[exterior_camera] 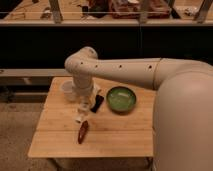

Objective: Stand the bottle upright

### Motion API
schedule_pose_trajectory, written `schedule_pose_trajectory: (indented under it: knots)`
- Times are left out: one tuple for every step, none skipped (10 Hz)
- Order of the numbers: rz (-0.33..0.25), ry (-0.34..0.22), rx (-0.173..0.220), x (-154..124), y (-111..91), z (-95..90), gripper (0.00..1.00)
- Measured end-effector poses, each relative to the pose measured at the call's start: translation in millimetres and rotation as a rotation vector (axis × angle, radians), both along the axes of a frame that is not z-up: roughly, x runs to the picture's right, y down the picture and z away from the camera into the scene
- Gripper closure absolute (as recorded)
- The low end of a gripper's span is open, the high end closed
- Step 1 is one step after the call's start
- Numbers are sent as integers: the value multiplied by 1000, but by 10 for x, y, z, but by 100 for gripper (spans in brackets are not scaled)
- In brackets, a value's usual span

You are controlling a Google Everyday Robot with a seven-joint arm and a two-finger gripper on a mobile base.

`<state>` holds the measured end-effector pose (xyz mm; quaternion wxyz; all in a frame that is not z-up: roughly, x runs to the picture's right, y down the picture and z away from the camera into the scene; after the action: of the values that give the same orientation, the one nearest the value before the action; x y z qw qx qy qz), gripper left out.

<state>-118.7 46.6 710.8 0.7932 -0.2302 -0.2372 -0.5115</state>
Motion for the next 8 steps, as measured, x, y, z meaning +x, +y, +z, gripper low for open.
schedule_pose_trajectory:
  knots:
    - [57, -15, -22, 15, -46, -10, 99]
    - [153, -64, -47, 99, -77, 23, 99]
    - [262, -124, -50, 205, -109, 23, 99]
    - [352, -169, -50, 322, -147, -1, 99]
    - [464, -218, -56, 492, -223, -83, 99]
    - [562, -273, -58, 579, -291, -178, 99]
    - [648, -314, -65, 696, -332, -233, 99]
    - [717, -358, -93, 777, -379, -289, 99]
